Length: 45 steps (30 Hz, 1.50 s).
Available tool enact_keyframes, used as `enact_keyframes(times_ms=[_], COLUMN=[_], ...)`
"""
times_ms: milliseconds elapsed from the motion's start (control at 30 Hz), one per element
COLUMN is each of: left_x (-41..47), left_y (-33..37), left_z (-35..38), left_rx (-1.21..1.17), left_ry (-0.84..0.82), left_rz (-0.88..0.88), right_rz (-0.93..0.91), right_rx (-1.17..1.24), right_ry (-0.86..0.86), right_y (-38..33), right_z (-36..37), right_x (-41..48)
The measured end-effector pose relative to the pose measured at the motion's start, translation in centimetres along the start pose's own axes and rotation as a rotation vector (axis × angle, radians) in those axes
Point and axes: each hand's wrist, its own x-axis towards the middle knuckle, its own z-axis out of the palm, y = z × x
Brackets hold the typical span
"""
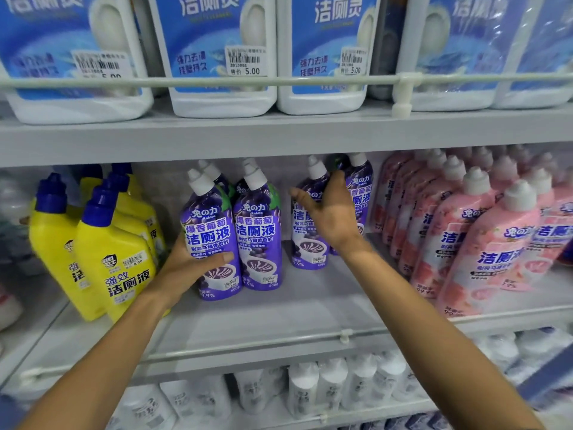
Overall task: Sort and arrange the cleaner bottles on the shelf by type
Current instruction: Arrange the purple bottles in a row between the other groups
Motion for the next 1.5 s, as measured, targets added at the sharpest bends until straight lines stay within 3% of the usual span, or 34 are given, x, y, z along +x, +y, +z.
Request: enact_keyframes(times_ms=[300,600,900,1000,1267,1400,1500], left_x=[0.5,0.5,0.3,0.2,0.0,-0.3,-0.7], left_y=[-0.3,-0.7,-0.6,-0.6,-0.1,-0.2,-0.4], left_z=[0.2,-0.1,0.2,0.2,0.4,0.7,1.5], left_rx=[-0.057,-0.062,-0.082,-0.082,-0.065,-0.088,-0.104], left_ry=[-0.080,-0.110,-0.095,-0.097,-0.077,0.004,0.076], left_rz=[0.002,0.008,-0.014,-0.015,-0.024,-0.022,-0.018], right_rz=[0.007,0.038,-0.111,-0.087,0.175,0.154,0.119], right_rx=[-0.033,-0.043,0.150,0.260,0.425,0.532,0.580], right_ry=[0.127,0.095,0.210,0.119,-0.373,-0.477,-0.445], right_y=[1.9,1.4,-4.0,-6.0,-5.7,-4.2,-3.4], right_z=[-5.8,-7.1,-7.4,-5.8,0.5,3.4,4.5], right_x=[-1.1,-1.7,-2.5,-3.0,-3.7,-4.8,-5.8])
